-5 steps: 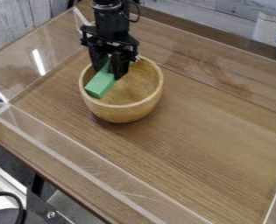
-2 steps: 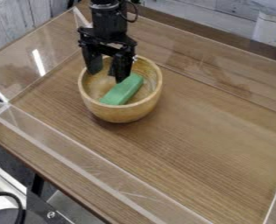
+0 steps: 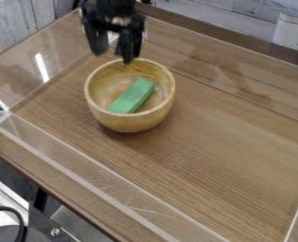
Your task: Put the green block in the brown bowl
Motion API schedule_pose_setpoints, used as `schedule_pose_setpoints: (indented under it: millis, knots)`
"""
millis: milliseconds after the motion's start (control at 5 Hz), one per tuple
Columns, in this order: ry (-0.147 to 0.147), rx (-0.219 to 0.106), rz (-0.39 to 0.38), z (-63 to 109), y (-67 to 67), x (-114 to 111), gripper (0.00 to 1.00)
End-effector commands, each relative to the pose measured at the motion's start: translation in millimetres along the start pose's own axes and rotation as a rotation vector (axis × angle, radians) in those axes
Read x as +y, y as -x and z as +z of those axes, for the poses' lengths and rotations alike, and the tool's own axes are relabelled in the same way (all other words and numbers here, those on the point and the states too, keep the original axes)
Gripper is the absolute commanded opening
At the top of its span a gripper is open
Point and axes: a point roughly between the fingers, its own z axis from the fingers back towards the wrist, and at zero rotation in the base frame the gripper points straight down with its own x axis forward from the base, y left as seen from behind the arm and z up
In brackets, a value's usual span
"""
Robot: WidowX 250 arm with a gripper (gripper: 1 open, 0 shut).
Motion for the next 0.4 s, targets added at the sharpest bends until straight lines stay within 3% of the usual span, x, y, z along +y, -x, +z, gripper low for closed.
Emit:
schedule_pose_setpoints:
  millis: [0, 200]
  knots:
    - [-0.022, -0.090, -0.020, 37.1, -4.9, -1.5, 1.00]
    - [-0.026, -0.073, -0.022, 28.5, -7.5, 1.6, 1.00]
